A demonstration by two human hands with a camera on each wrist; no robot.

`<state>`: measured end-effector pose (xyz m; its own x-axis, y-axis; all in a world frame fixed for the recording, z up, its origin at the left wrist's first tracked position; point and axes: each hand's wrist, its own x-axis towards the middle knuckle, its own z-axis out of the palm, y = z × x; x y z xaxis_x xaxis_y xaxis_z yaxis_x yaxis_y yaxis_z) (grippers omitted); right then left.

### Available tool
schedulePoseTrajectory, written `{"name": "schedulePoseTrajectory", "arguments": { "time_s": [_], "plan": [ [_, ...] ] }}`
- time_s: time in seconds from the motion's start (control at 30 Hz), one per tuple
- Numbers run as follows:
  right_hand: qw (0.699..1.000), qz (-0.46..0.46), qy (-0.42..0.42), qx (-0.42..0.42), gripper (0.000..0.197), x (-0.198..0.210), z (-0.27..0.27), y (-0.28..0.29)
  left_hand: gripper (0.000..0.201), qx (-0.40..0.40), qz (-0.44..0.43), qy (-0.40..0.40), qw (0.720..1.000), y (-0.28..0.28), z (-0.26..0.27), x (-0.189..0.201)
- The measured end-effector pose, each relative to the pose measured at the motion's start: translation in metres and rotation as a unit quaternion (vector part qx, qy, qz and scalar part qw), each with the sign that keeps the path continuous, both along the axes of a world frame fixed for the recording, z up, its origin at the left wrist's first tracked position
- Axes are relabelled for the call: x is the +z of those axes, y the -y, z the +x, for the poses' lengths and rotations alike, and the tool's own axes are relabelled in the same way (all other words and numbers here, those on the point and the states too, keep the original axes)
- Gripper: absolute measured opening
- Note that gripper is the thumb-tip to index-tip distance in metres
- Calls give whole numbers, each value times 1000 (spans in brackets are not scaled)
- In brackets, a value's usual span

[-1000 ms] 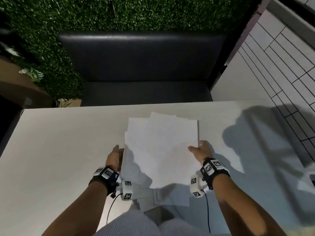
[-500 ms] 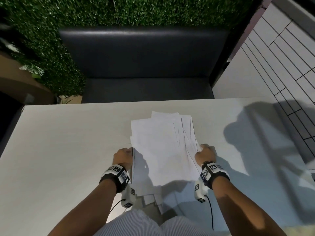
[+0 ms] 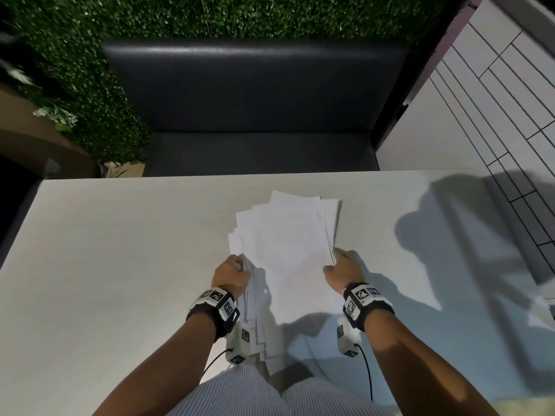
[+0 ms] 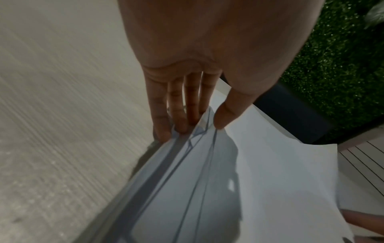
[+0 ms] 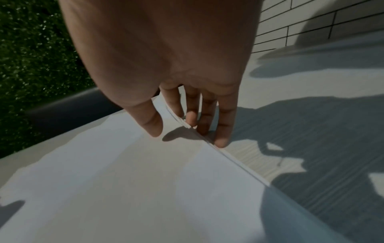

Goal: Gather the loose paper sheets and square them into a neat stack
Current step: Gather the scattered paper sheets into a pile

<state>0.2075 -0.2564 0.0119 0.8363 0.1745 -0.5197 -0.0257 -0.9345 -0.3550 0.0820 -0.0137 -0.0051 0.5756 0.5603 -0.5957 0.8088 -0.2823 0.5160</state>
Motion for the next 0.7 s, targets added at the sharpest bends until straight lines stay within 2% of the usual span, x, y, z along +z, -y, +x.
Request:
{"name": "schedulePoseTrajectory", "arguments": {
  "time_s": [0.17, 0.27, 0.33, 0.47, 0.53, 0.7],
  "plan": [
    [997, -2, 8, -76, 60, 2, 10, 2, 38, 97, 23, 3, 995, -15, 0, 3],
    [999, 4, -16, -40, 60, 1, 7, -2, 36, 103, -29, 6, 994, -6, 1, 5],
    [999, 10, -28, -24, 60, 0, 2, -10, 42, 99, -54, 14, 994, 2, 3, -1],
    [997, -16, 0, -76, 58, 1, -1, -11, 51, 145, -24, -7, 989, 1, 5, -4],
    [996, -26, -8, -81, 60, 1, -5, -16, 51, 156, -40, -13, 987, 4, 9, -2],
    [979, 65, -86, -172, 57, -8, -4, -36, 67, 193, -94, -24, 976, 14, 22, 1]
  ]
}}
